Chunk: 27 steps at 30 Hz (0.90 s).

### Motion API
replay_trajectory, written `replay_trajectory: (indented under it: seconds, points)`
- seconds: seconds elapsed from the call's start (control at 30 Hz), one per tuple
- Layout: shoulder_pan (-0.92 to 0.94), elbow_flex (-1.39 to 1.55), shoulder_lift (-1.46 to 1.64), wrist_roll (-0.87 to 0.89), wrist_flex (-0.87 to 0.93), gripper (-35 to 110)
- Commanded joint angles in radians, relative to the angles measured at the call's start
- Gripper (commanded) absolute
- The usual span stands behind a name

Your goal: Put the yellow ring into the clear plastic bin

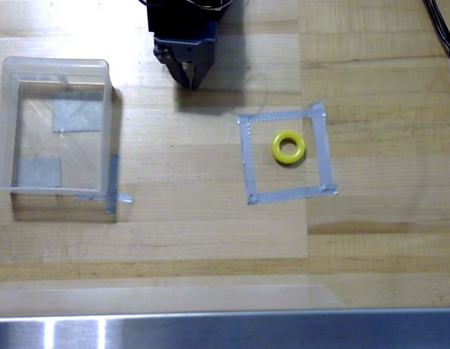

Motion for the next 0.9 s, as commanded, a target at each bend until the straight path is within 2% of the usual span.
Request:
replay_trajectory:
  seconds: [0.0,0.87]
  points:
    - [-0.011,-0.012,0.009,0.005,0.018,0]
    - [-0.005,-0.012,0.011,0.020,0.032,0]
